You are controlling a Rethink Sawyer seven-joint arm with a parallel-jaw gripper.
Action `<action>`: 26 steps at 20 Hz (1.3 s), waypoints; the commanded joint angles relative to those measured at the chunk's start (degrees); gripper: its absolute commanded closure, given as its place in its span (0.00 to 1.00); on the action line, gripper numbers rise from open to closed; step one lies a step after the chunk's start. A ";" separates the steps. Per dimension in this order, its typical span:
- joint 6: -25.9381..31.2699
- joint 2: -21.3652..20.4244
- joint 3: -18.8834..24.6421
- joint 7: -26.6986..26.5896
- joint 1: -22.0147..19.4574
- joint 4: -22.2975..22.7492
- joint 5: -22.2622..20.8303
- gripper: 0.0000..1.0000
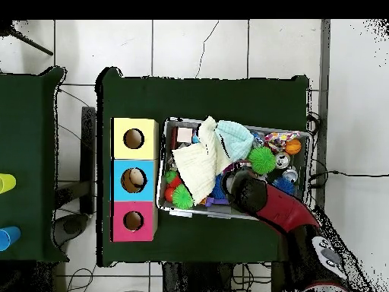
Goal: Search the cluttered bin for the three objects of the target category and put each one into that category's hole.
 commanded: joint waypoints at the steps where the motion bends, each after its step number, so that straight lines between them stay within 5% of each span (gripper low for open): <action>1: -0.72 3.39 1.44 9.16 0.51 3.94 3.98 0.00; 8: 6.20 0.05 -3.16 8.74 4.50 4.45 5.86 0.00; 26: 4.24 -0.33 -4.63 8.57 7.41 5.33 8.88 0.00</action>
